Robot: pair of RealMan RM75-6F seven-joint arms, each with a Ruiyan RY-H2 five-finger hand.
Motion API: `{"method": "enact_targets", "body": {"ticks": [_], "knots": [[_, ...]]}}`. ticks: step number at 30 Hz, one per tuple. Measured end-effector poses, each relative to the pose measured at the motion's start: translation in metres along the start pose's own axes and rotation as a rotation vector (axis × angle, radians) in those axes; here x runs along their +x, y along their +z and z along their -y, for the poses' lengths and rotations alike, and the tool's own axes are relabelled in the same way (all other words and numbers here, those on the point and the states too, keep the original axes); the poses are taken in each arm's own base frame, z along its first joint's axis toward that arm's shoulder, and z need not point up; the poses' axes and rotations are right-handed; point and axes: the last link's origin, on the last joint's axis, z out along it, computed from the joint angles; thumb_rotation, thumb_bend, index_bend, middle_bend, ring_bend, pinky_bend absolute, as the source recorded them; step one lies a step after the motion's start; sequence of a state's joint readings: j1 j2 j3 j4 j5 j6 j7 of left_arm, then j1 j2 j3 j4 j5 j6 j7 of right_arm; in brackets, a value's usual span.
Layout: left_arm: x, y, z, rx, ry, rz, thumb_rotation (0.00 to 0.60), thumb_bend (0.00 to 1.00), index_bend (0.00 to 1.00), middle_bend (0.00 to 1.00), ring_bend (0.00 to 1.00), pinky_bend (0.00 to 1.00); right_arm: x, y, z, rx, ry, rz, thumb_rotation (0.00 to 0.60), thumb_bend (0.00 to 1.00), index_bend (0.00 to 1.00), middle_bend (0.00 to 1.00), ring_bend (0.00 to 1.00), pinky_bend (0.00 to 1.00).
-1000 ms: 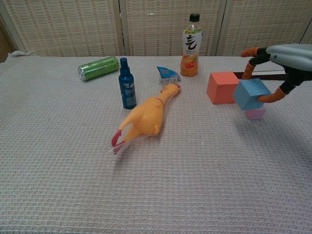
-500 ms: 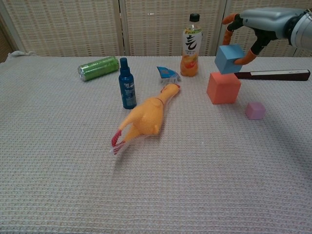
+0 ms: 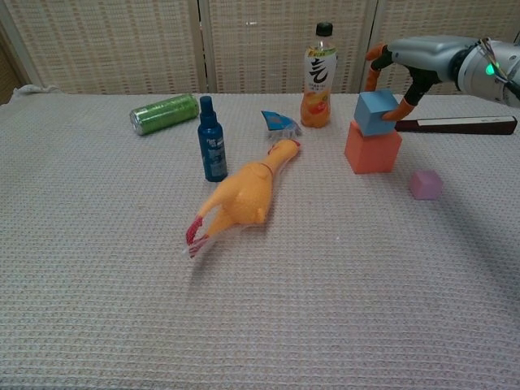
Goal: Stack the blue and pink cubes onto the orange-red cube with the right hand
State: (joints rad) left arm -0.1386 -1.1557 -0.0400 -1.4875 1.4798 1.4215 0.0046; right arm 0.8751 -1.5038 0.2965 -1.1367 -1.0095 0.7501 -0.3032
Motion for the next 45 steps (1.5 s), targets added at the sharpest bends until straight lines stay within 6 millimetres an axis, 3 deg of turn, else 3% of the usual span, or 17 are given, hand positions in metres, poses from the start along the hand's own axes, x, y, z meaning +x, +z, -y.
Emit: {"method": "enact_targets", "body": {"ticks": [32, 45], "knots": [[-0.004, 0.002, 0.001, 0.006, 0.002, 0.022, 0.600, 0.43, 0.00, 0.00, 0.00, 0.08, -0.012, 0.005, -0.012, -0.039, 0.000, -0.007, 0.600, 0.23, 0.45, 0.00, 0.00, 0.00], [-0.004, 0.003, 0.001, 0.004, -0.002, 0.024, 0.600, 0.43, 0.00, 0.00, 0.00, 0.08, -0.017, 0.002, -0.013, -0.061, -0.029, 0.002, 0.600, 0.23, 0.24, 0.00, 0.00, 0.00]]}}
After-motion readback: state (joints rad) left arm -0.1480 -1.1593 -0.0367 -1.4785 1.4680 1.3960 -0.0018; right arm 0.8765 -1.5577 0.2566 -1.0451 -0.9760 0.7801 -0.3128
